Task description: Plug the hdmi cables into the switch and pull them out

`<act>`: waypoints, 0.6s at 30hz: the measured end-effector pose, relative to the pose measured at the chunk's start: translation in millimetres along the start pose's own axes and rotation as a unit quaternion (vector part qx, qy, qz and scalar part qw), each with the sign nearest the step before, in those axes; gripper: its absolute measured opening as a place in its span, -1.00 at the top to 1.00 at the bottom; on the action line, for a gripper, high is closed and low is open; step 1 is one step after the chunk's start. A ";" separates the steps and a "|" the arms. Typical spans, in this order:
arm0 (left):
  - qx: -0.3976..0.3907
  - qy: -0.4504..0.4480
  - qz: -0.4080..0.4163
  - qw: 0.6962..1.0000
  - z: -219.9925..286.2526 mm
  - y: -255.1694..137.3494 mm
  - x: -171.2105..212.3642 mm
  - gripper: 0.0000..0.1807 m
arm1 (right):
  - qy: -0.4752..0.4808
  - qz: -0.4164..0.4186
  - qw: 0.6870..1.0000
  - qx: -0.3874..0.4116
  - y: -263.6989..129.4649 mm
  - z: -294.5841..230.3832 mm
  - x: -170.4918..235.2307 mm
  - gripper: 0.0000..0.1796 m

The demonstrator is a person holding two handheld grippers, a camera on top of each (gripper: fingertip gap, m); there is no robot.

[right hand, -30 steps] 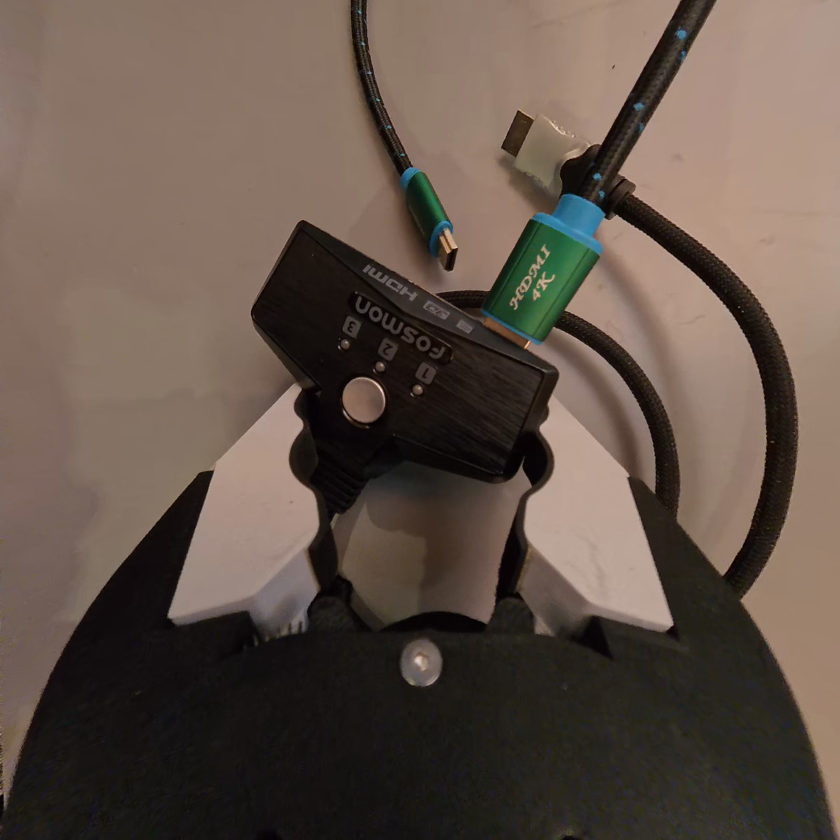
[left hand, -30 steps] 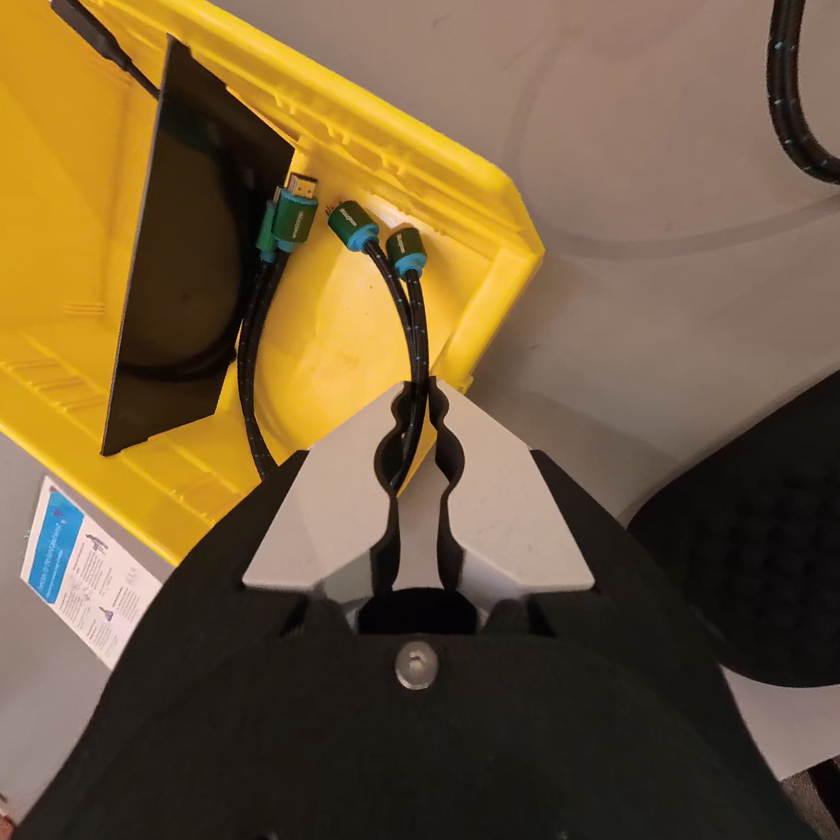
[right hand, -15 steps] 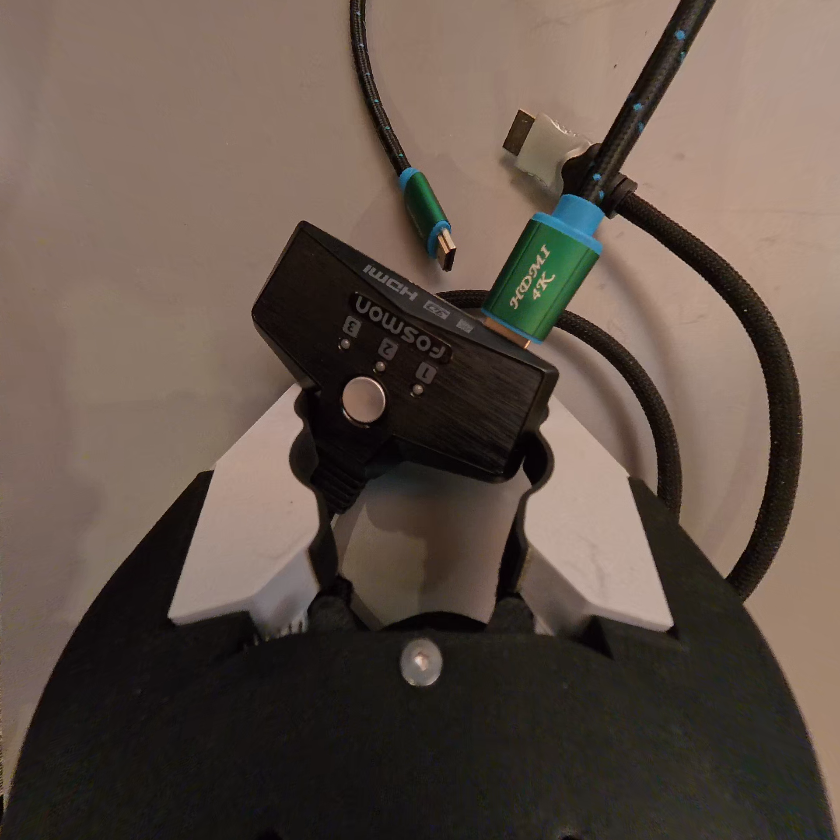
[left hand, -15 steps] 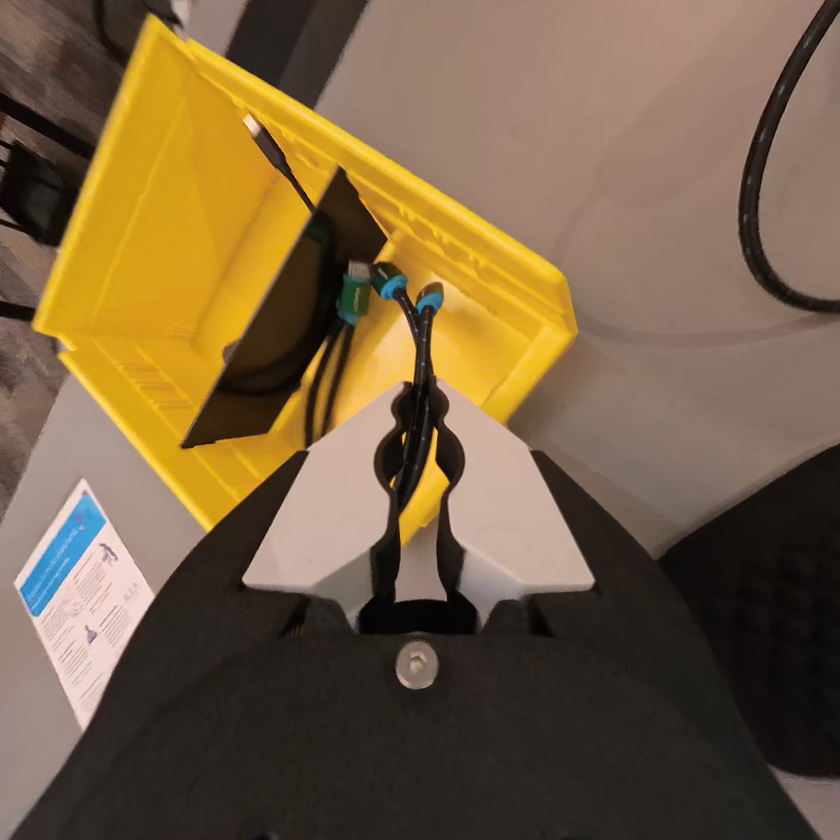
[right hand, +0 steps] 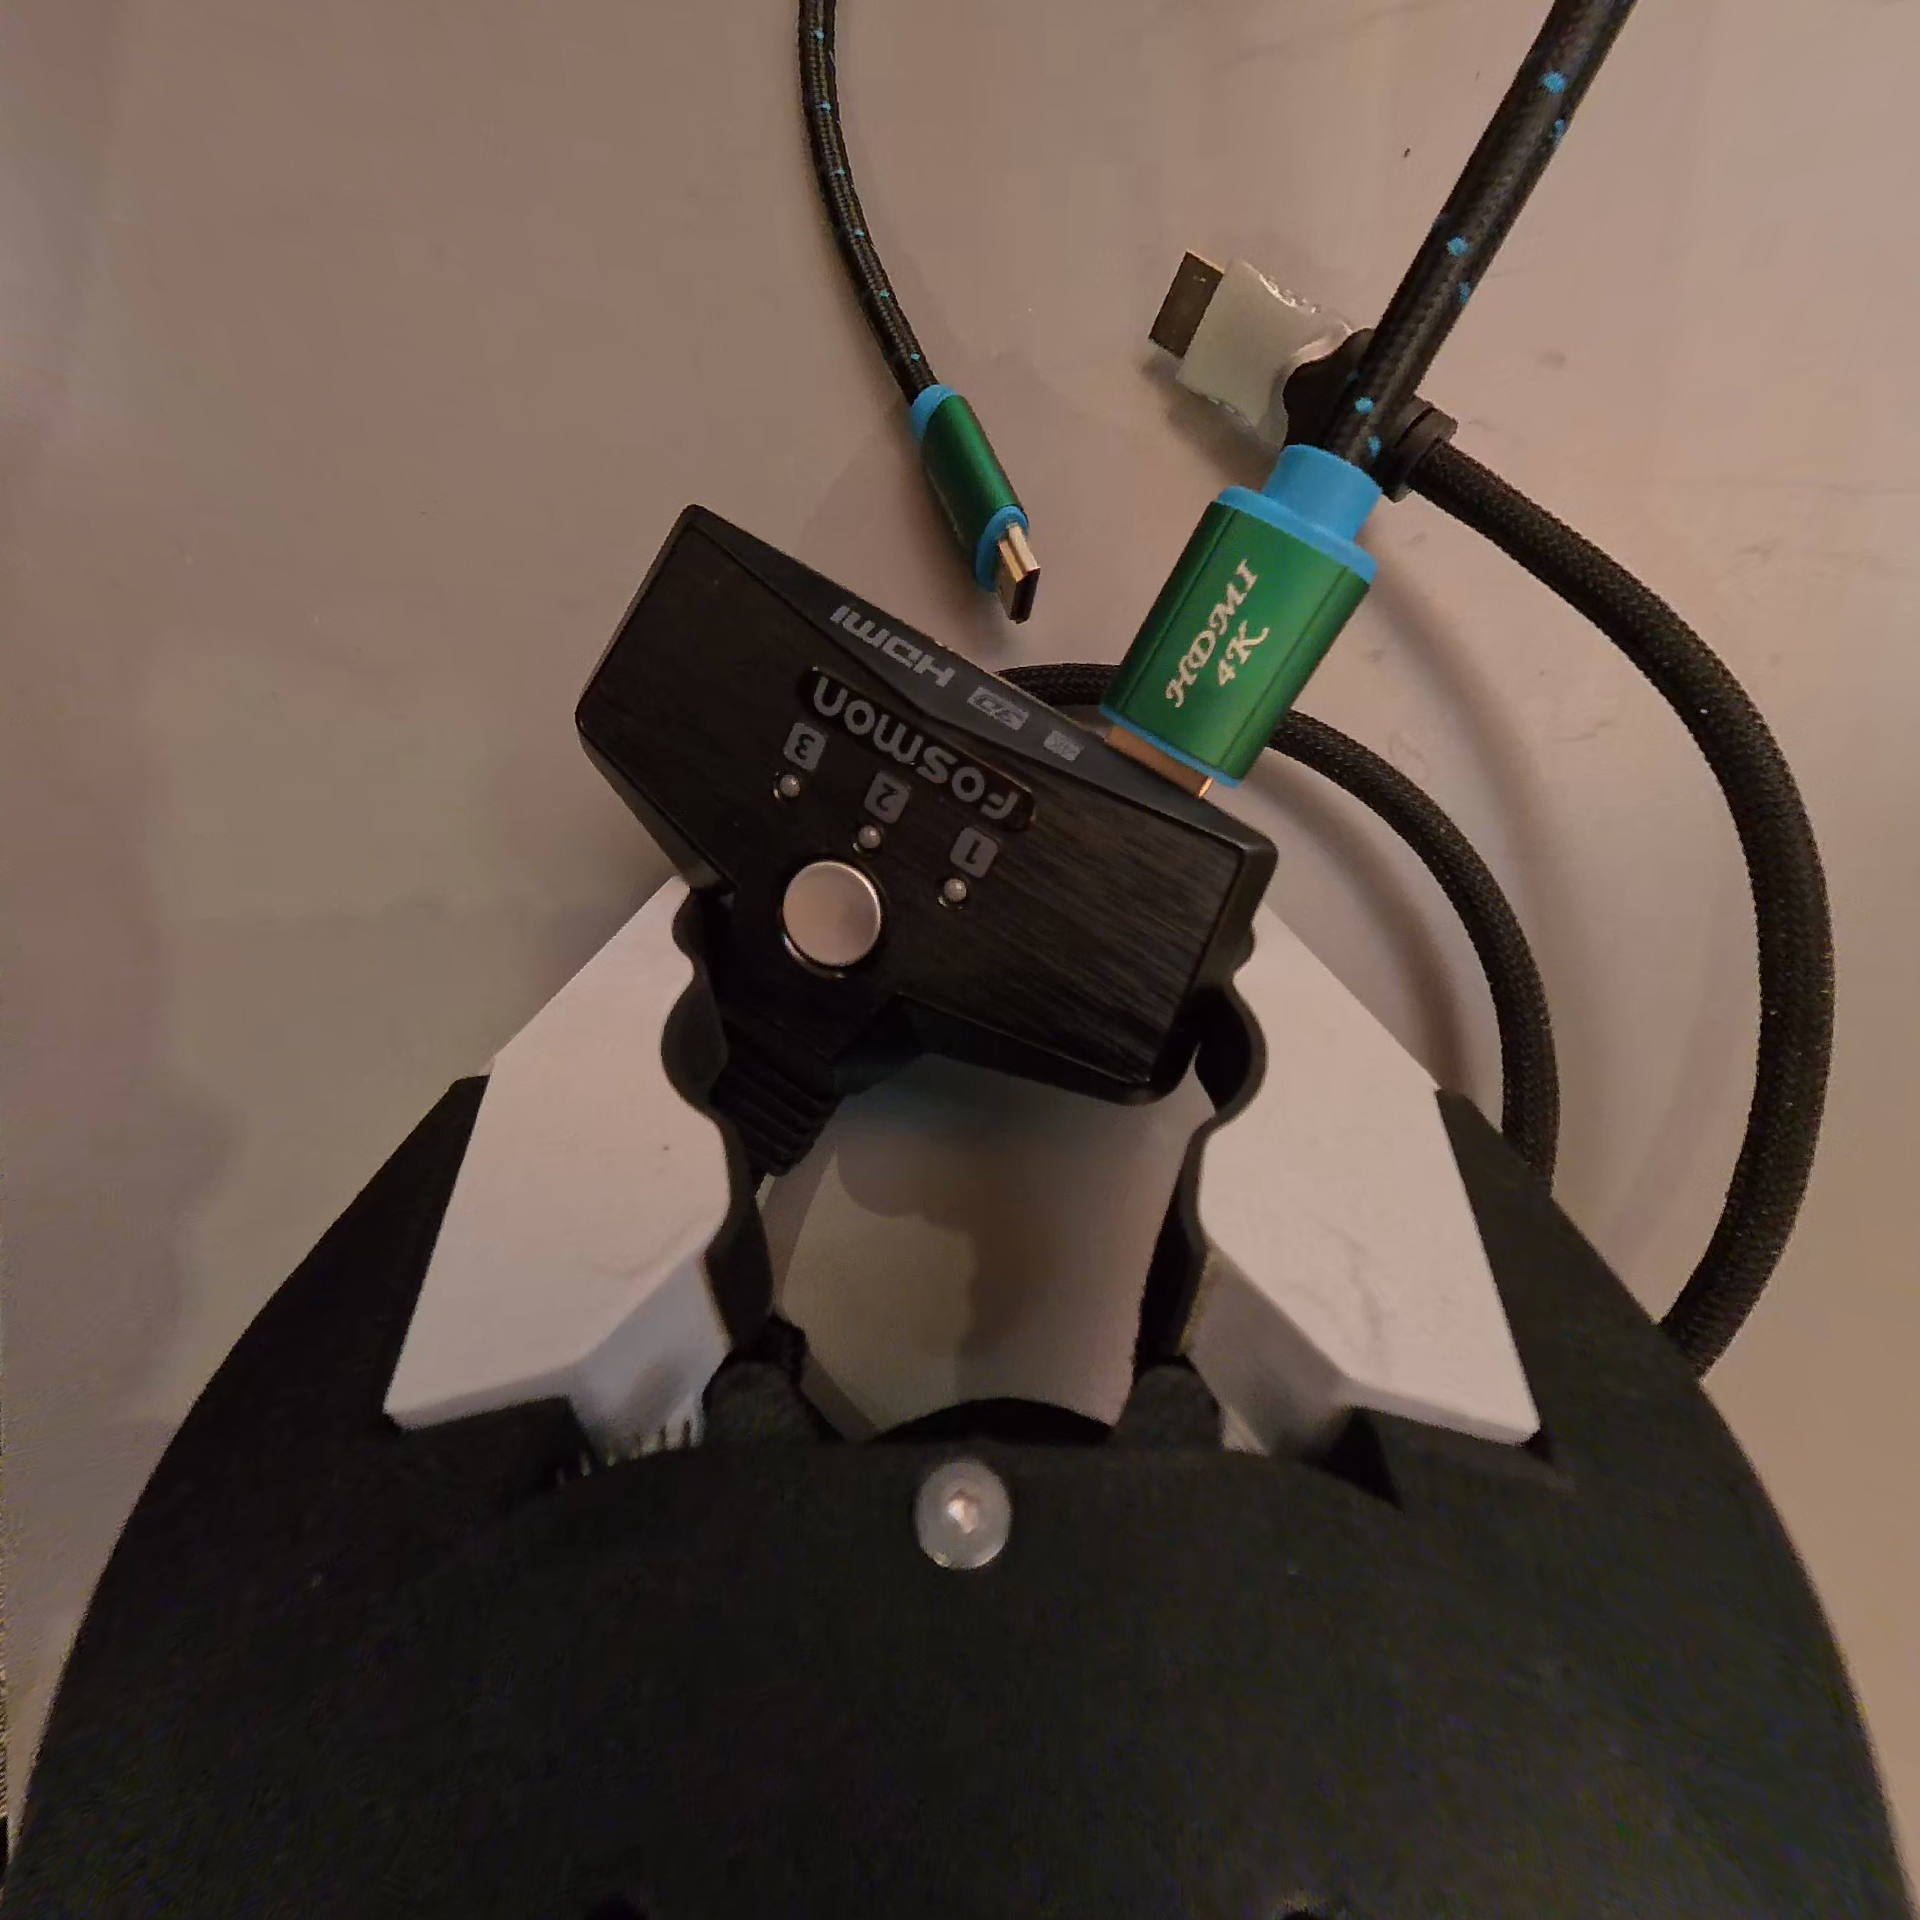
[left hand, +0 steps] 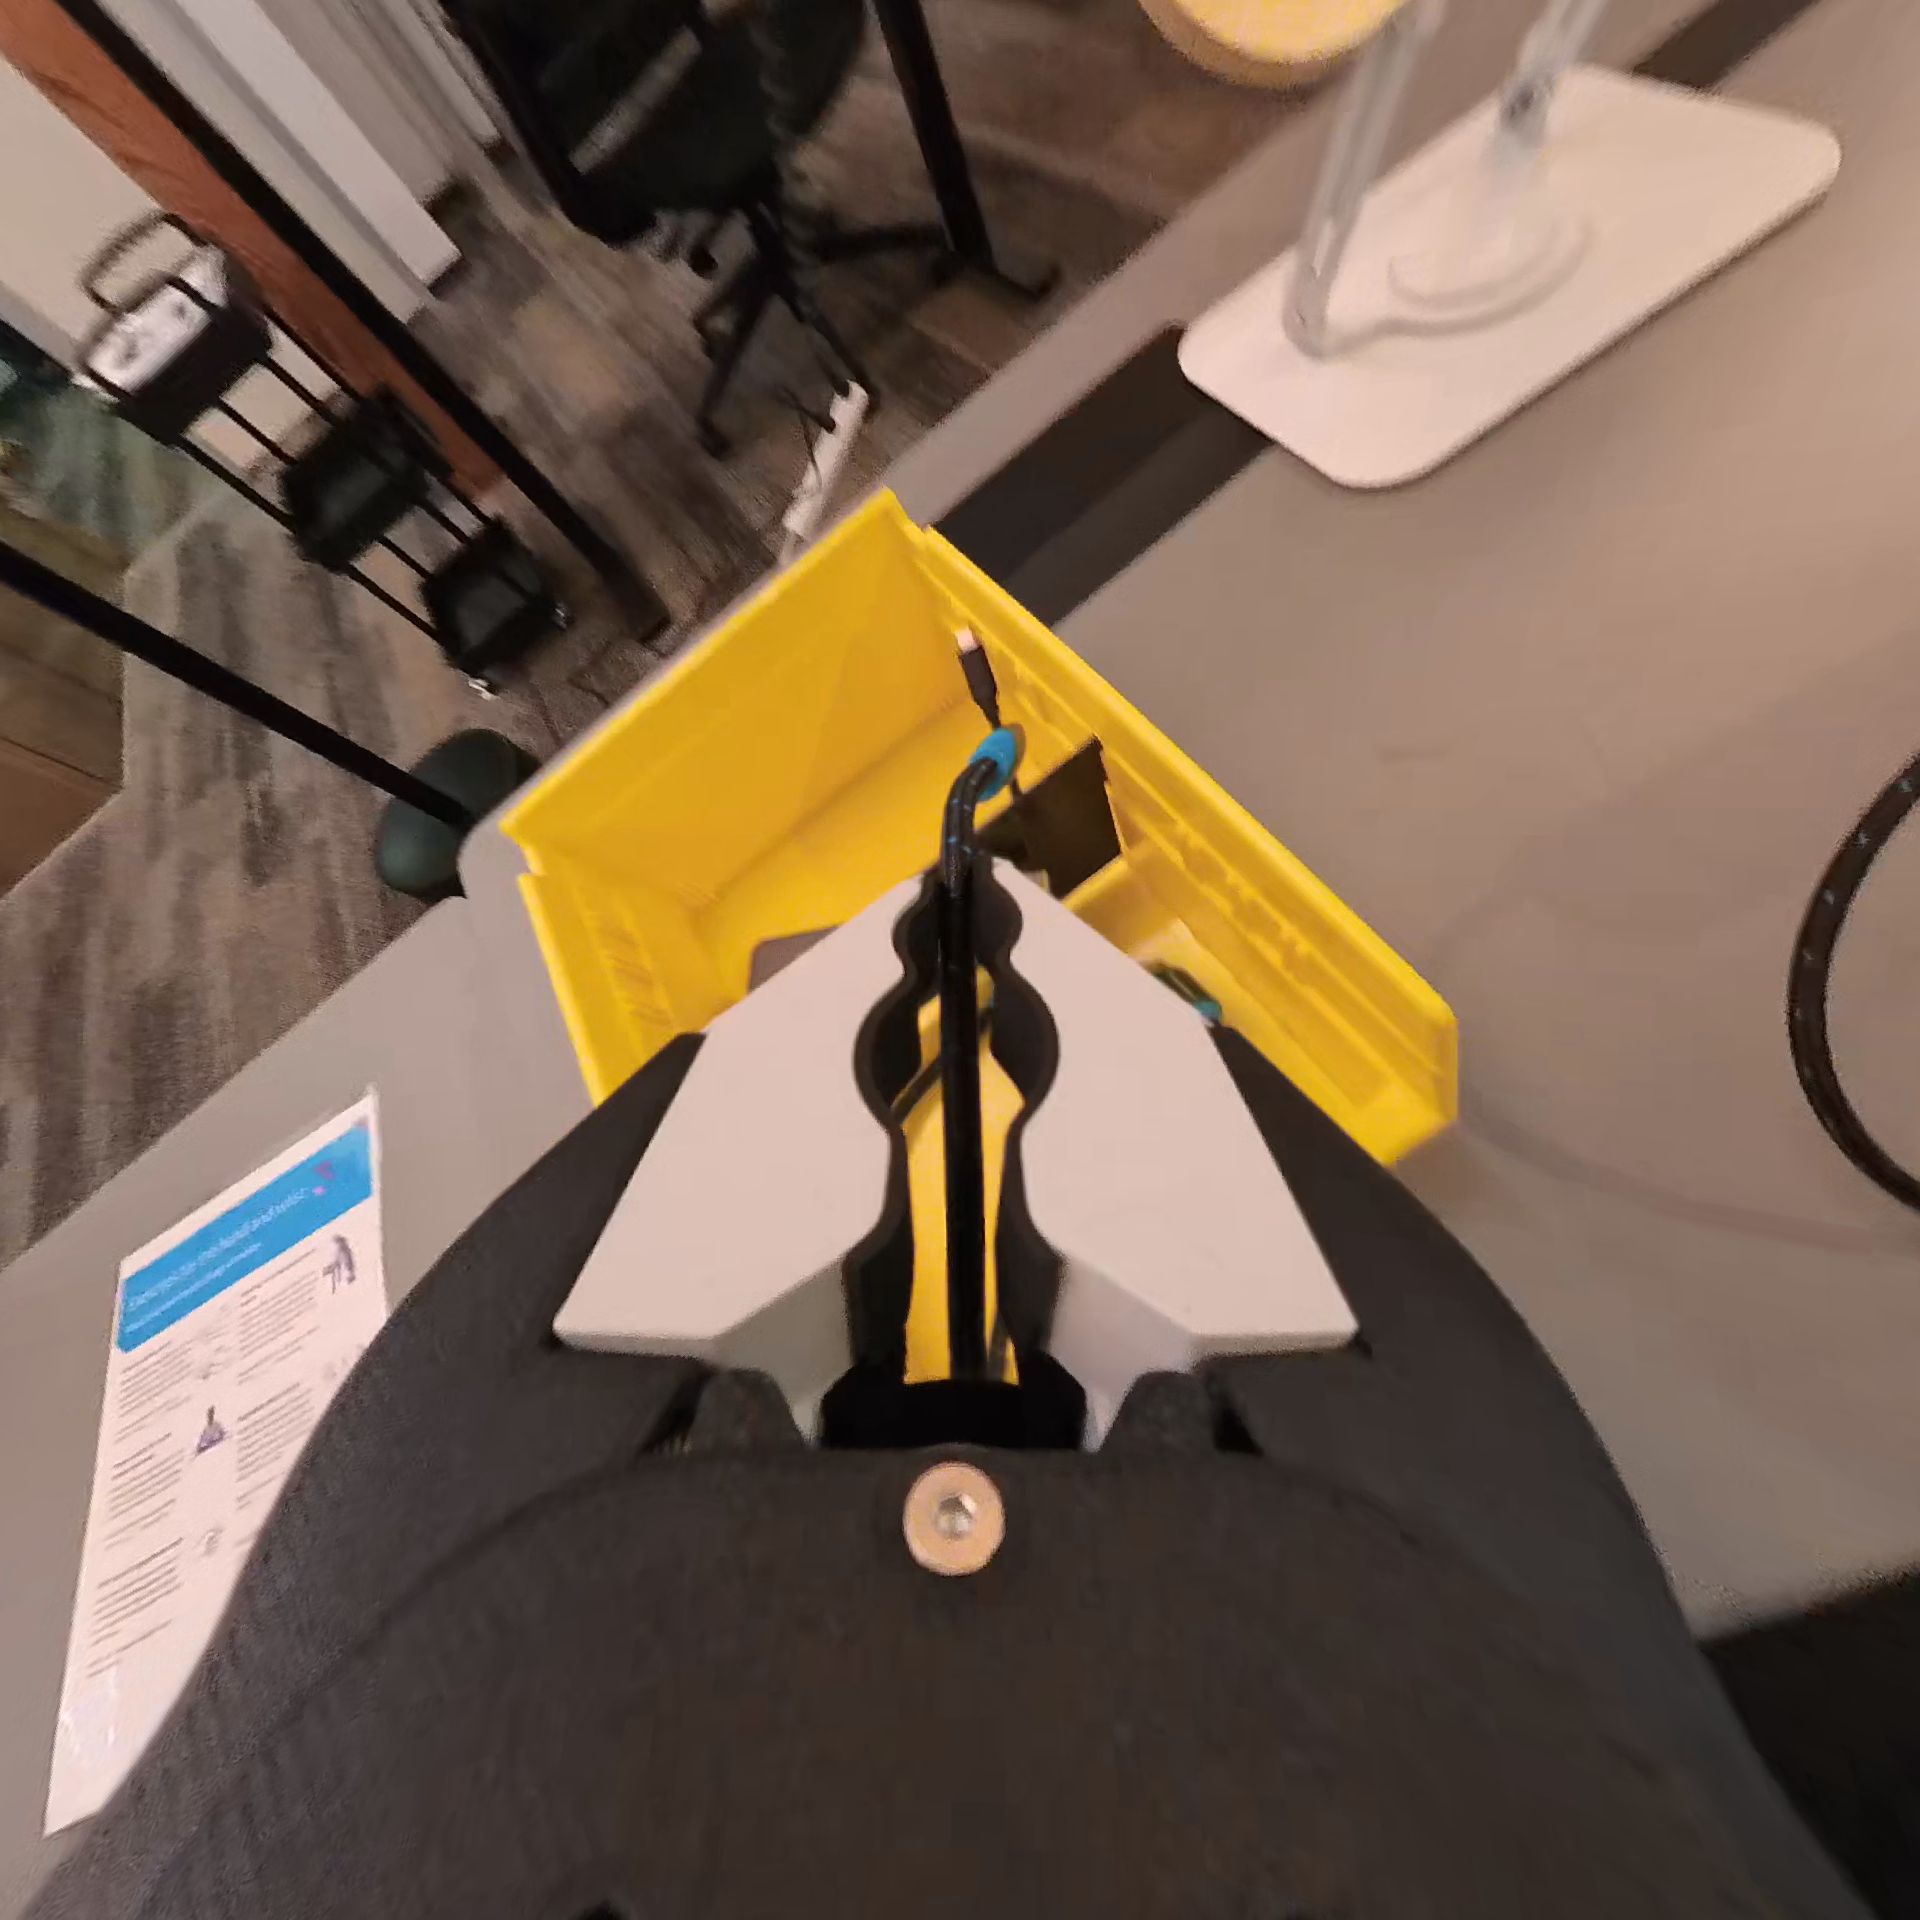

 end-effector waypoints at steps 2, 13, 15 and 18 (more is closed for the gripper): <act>-0.037 -0.001 0.014 0.999 -10.3 -5.3 -4.6 0.95 | 0.000 0.001 1.000 0.000 0.0 0.1 -0.1 -0.03; -0.113 0.006 0.126 0.985 -24.5 -53.5 -56.3 0.95 | 0.005 0.004 1.000 0.001 0.3 1.4 -0.7 -0.03; -0.118 0.015 0.142 0.983 -21.9 -62.6 -67.6 0.95 | 0.007 0.006 1.000 0.000 0.3 1.5 -1.0 -0.03; -0.124 0.028 0.163 0.978 -16.9 -75.5 -82.6 0.95 | 0.007 0.009 1.000 0.000 -0.7 0.9 -1.9 -0.04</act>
Point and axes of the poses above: each gripper's, where its closed fingertips meet, y out along the fingers, x out of its underside, z = x × y across the jaws, the point moved 2 cm from there along -y, back along the fingers, and after that the axes turned 6 degrees about x, right-handed, at the moved point
